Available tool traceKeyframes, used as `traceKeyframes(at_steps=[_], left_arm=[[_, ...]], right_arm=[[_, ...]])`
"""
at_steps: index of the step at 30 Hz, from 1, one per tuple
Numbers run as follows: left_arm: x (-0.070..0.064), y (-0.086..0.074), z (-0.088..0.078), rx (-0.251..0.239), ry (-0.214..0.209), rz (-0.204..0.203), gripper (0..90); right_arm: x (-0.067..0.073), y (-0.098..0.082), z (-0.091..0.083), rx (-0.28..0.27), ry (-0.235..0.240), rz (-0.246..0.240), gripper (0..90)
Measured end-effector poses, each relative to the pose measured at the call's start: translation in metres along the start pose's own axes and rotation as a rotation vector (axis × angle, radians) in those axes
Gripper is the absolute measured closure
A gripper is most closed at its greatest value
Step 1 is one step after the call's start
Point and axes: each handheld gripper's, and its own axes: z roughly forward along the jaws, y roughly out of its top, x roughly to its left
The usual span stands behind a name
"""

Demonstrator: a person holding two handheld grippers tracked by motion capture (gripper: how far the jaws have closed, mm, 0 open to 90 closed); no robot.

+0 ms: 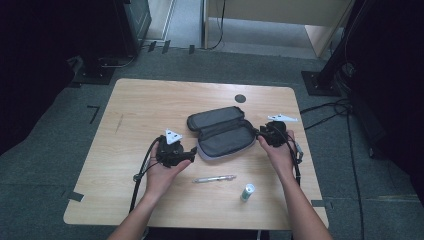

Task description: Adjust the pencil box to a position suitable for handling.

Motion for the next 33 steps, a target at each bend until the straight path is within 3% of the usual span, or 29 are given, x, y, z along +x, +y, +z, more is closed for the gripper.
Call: traceKeyframes(at_steps=[6, 10, 14, 18, 22, 24, 25, 26, 28, 29, 31, 33], left_arm=[[-0.007, 0.007, 0.013, 0.011, -0.008, -0.019, 24.8], [-0.009, 0.007, 0.026, 0.038, -0.009, -0.060, 27.3], [-0.015, 0.011, 0.036, 0.058, -0.013, -0.054, 31.6], [-0.018, 0.015, 0.043, 0.084, 0.003, -0.052, 37.1], [-0.018, 0.013, 0.051, 0.124, 0.027, -0.025, 43.9], [-0.017, 0.012, 0.053, 0.133, 0.035, -0.022, 49.0], [-0.017, 0.012, 0.054, 0.139, 0.025, -0.024, 53.5], [-0.016, 0.012, 0.054, 0.142, 0.022, -0.016, 53.5], [-0.016, 0.014, 0.056, 0.151, 0.029, 0.008, 62.3], [-0.016, 0.015, 0.056, 0.155, 0.036, 0.011, 65.7], [-0.015, 0.017, 0.057, 0.160, 0.047, 0.021, 79.4], [-0.012, 0.018, 0.057, 0.155, 0.058, 0.034, 83.6]], right_arm=[[-0.002, 0.004, 0.009, -0.001, -0.009, -0.010, 57.9], [0.001, 0.003, 0.013, 0.009, -0.012, -0.035, 57.9], [0.002, 0.002, 0.020, 0.025, -0.020, -0.048, 57.6], [0.005, 0.000, 0.024, 0.046, -0.022, -0.062, 57.8], [0.006, -0.002, 0.028, 0.068, -0.054, -0.076, 61.6], [0.006, -0.003, 0.028, 0.073, -0.062, -0.065, 65.4], [0.006, -0.004, 0.028, 0.079, -0.061, -0.055, 72.6], [0.006, -0.004, 0.028, 0.079, -0.061, -0.055, 72.6], [0.008, -0.006, 0.027, 0.091, -0.053, -0.056, 86.0], [0.009, -0.006, 0.027, 0.090, -0.057, -0.053, 88.6], [0.011, -0.006, 0.024, 0.078, -0.057, -0.043, 89.3], [0.011, -0.006, 0.022, 0.068, -0.055, -0.038, 89.3]])
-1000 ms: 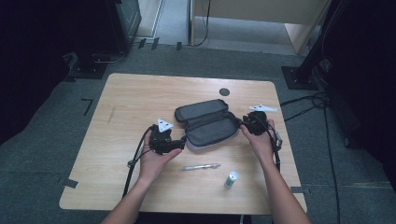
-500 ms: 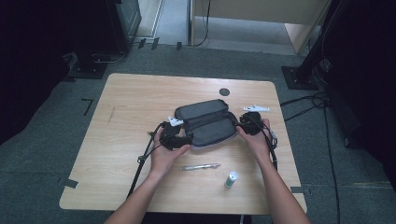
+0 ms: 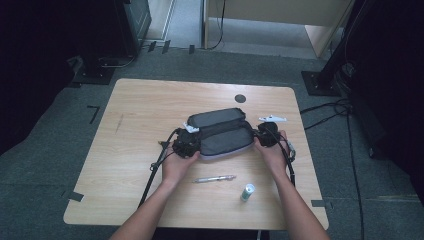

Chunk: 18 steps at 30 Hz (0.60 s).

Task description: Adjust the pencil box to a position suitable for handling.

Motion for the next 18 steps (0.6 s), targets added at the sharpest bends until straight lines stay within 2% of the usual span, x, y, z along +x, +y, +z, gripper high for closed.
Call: traceKeyframes(at_steps=[2, 6, 7, 9, 10, 14, 18], left_arm=[[0.006, 0.002, 0.001, -0.002, 0.008, 0.012, 89.4], [0.019, 0.009, 0.000, -0.017, 0.013, 0.026, 89.9], [0.027, 0.013, -0.002, -0.027, 0.014, 0.029, 90.0], [0.031, 0.015, -0.004, -0.032, 0.016, 0.030, 90.0], [0.040, 0.018, -0.007, -0.043, 0.018, 0.033, 90.0], [0.050, 0.019, -0.009, -0.050, 0.035, 0.047, 90.0], [0.063, 0.021, -0.005, -0.050, 0.057, 0.027, 90.0]], right_arm=[[0.001, -0.001, -0.003, -0.016, 0.013, 0.012, 89.3], [0.007, -0.002, -0.007, -0.049, 0.038, 0.010, 89.3], [0.012, -0.001, -0.009, -0.062, 0.054, 0.007, 89.3], [0.016, 0.000, -0.011, -0.073, 0.082, 0.013, 89.3], [0.017, 0.001, -0.011, -0.079, 0.097, 0.011, 89.3], [0.025, 0.003, -0.009, -0.084, 0.122, 0.001, 89.1], [0.035, 0.005, -0.001, -0.083, 0.153, -0.017, 89.0]])
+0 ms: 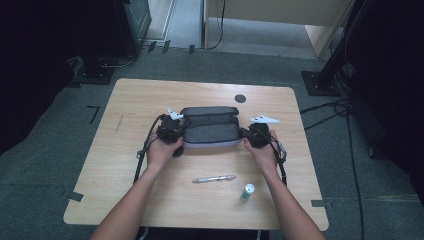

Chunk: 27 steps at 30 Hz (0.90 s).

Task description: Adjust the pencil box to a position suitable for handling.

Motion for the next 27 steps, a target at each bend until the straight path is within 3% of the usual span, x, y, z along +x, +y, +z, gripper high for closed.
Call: traceKeyframes(at_steps=[4, 9, 11, 27], left_arm=[[0.008, 0.002, 0.007, -0.007, 0.013, -0.004, 90.0], [0.017, 0.001, 0.013, -0.009, 0.028, -0.025, 90.0], [0.018, -0.001, 0.013, -0.007, 0.029, -0.020, 90.0], [0.019, -0.024, -0.001, -0.003, 0.002, 0.003, 90.0]], right_arm=[[0.004, 0.003, 0.011, 0.004, -0.001, -0.032, 89.0], [0.002, 0.009, 0.020, 0.006, 0.032, -0.021, 88.7], [0.005, 0.009, 0.023, 0.019, 0.034, -0.041, 88.7], [0.019, -0.011, 0.018, 0.058, 0.089, -0.066, 88.7]])
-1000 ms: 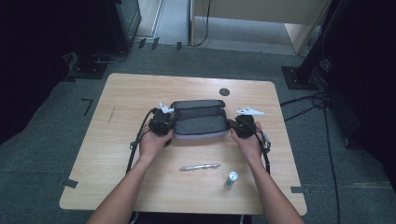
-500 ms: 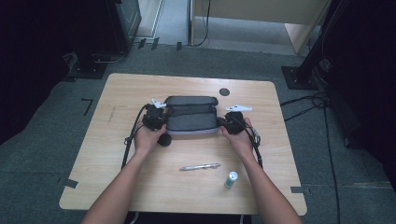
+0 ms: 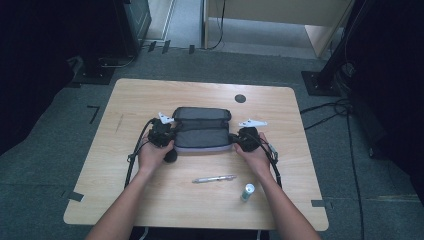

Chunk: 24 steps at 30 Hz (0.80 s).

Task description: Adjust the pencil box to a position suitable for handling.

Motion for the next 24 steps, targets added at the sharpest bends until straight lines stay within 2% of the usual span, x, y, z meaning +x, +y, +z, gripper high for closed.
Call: traceKeyframes(at_steps=[6, 8, 11, 14, 15, 16, 17, 18, 21, 22, 23, 24], left_arm=[[-0.001, -0.003, -0.003, 0.012, -0.010, 0.021, 90.0], [-0.001, -0.005, -0.005, 0.010, -0.012, 0.022, 90.0], [-0.002, -0.006, -0.006, 0.006, -0.015, 0.017, 90.0], [-0.002, -0.006, -0.006, -0.001, -0.017, 0.000, 89.6], [-0.002, -0.006, -0.006, -0.007, -0.026, -0.010, 87.9], [-0.002, -0.005, -0.007, -0.011, -0.030, -0.016, 80.7], [-0.002, -0.005, -0.009, -0.018, -0.029, -0.021, 69.5], [-0.003, -0.005, -0.011, -0.030, -0.022, -0.019, 69.5], [-0.004, -0.005, -0.018, -0.048, -0.042, -0.033, 53.7], [-0.004, -0.005, -0.020, -0.050, -0.040, -0.039, 44.6], [-0.004, -0.005, -0.022, -0.051, -0.037, -0.053, 40.4], [-0.003, -0.006, -0.024, -0.043, -0.043, -0.063, 40.4]], right_arm=[[0.003, -0.006, -0.006, -0.007, 0.019, 0.001, 88.5], [0.003, -0.010, -0.008, -0.009, 0.028, 0.019, 88.4], [0.004, -0.013, -0.006, -0.010, 0.015, 0.011, 87.8], [0.004, -0.013, -0.007, -0.013, 0.017, 0.014, 83.5], [0.004, -0.013, -0.008, -0.018, 0.020, 0.017, 79.6], [0.003, -0.013, -0.009, -0.028, 0.014, 0.015, 74.1], [0.003, -0.012, -0.013, -0.036, 0.003, 0.017, 65.0], [0.003, -0.012, -0.013, -0.036, 0.003, 0.017, 65.0], [0.000, -0.011, -0.021, -0.069, 0.004, 0.027, 53.2], [-0.003, -0.010, -0.026, -0.081, 0.004, 0.032, 46.4], [-0.004, -0.010, -0.028, -0.085, 0.009, 0.037, 42.1], [-0.004, -0.010, -0.028, -0.085, 0.009, 0.037, 42.1]])
